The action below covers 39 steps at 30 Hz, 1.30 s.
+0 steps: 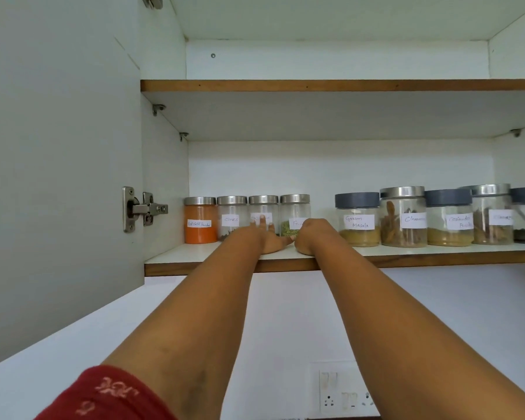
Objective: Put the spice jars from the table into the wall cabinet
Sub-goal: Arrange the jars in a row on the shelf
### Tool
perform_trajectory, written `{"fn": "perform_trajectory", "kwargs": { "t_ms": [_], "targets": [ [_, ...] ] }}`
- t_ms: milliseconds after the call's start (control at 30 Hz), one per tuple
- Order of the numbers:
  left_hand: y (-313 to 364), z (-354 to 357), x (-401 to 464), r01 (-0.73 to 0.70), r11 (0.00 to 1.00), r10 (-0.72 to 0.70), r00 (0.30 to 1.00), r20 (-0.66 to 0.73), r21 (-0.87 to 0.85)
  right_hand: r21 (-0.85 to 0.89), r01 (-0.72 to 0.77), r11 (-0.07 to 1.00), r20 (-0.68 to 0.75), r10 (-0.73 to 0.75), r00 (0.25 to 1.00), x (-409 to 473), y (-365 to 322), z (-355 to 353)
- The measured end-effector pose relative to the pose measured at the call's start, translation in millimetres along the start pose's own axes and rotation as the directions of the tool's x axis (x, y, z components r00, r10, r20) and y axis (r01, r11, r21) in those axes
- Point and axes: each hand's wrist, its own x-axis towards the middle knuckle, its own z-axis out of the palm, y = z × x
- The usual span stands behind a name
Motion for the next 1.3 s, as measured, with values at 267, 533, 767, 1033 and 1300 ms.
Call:
{"fn": "perform_trajectory", "kwargs": {
  "t_ms": [267,533,767,1033,1300],
  "targets": [
    [-8,4,27,0.002,1.0,-0.006,0.99,0.142,0.03,0.016,0.02,1.0,-0.009,-0.02,1.0,-1,2,-2],
    [-8,4,32,0.004,0.999,-0.008,0.992,0.122,0.034,0.036,0.026,0.999,-0.007,-0.025,1.0,3,3,0],
    [-2,2,25,-0.052,0.999,0.052,0.996,0.066,-0.011,0.03,0.035,0.999,-0.021,-0.035,0.999,6,3,0],
    [-3,-12,-32,-0.091,0.989,0.105,0.988,0.116,-0.12,0.046,0.071,0.996,-0.085,-0.067,0.994,-11,5,-5],
    [14,-21,-103,-0.064,0.958,0.065,0.998,-0.007,-0.28,0.06,0.181,0.982,-0.182,-0.168,0.969,-73,26,-13]
  ]
}}
